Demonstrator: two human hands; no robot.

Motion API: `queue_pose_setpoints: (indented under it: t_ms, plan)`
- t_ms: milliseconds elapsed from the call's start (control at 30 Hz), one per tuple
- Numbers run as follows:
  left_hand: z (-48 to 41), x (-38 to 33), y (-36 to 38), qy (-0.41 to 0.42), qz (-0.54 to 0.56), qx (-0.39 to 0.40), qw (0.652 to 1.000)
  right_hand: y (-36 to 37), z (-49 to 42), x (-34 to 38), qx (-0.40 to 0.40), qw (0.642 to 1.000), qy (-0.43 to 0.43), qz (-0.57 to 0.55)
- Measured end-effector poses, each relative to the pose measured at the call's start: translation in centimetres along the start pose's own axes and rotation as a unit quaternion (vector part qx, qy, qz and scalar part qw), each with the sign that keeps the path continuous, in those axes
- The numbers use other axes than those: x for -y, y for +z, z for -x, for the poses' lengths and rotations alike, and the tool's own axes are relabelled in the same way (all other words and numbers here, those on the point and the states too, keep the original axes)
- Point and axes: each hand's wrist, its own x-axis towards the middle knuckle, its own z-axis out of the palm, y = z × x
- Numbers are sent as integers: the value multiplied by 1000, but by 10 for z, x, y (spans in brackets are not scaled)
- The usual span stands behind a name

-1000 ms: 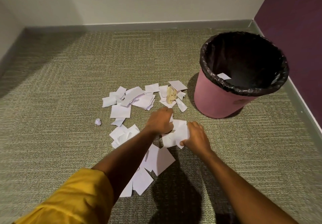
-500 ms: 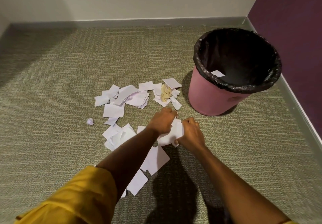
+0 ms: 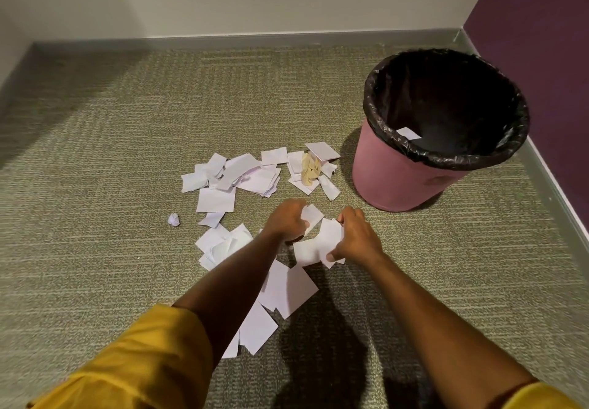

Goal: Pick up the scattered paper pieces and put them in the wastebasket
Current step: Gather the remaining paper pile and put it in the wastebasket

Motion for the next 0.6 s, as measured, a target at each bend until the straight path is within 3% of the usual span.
queue_pose_setpoints:
  t_ms: [400,500,600]
  plan:
    - [9,-7,-7,-59,100,1,993,3,12,3,2,999,12,-31]
    - [15,-12,-11,-68,146,28,987,6,18,-4,-12,987,56,-153]
    - [19,-19,-17,-96,226,57,968,-4,25,-5,-36,939,113,-323]
